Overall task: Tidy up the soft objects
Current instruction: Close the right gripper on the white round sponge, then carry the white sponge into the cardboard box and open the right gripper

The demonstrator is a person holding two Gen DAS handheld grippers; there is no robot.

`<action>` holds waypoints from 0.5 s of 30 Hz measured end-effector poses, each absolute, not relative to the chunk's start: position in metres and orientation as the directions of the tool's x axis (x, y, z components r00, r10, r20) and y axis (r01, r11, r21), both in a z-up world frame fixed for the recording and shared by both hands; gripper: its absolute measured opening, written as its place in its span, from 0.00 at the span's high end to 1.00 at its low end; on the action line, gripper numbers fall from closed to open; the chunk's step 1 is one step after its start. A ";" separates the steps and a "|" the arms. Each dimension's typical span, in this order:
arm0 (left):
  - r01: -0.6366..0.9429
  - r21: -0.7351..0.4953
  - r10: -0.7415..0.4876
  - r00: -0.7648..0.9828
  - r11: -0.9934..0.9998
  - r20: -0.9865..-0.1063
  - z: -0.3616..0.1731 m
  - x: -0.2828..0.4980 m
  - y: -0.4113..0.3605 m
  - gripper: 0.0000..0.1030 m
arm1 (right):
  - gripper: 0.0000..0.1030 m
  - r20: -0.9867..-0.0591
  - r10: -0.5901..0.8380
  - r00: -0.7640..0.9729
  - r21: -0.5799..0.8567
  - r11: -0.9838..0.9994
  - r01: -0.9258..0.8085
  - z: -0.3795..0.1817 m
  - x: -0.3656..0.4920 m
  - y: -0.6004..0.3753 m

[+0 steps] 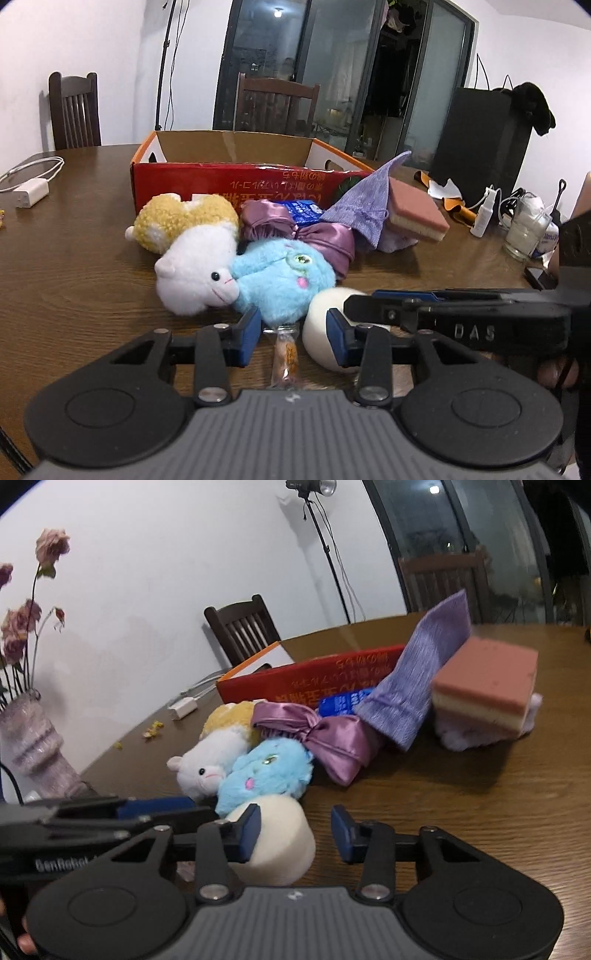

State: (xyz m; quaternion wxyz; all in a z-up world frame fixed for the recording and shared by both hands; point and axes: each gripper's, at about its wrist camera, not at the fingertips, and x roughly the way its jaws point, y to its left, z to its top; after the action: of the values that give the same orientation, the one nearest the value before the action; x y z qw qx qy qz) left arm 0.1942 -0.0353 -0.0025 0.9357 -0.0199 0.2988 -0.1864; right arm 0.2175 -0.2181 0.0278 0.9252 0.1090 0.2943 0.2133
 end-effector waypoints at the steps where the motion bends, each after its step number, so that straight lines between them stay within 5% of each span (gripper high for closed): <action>1: 0.341 -0.139 -0.358 0.753 0.930 -0.552 -0.003 0.193 -0.034 0.59 | 0.72 -0.494 0.474 0.729 0.346 0.876 -0.336 0.027 0.218 -0.219; 10: 0.481 -0.249 -0.535 0.668 0.841 -0.516 0.007 0.184 -0.058 0.60 | 0.77 -0.500 0.426 0.754 0.344 0.897 -0.279 0.032 0.192 -0.241; 15: 0.440 -0.273 -0.512 0.637 0.855 -0.576 -0.004 0.197 -0.077 0.61 | 0.74 -0.485 0.412 0.771 0.369 0.896 -0.247 0.032 0.184 -0.259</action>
State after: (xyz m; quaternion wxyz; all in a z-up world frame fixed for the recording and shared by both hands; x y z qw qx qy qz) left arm 0.1973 -0.0771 -0.0042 0.9032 -0.0536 0.3346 -0.2634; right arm 0.1844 -0.2587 0.0323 0.9301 0.1434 0.2879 0.1771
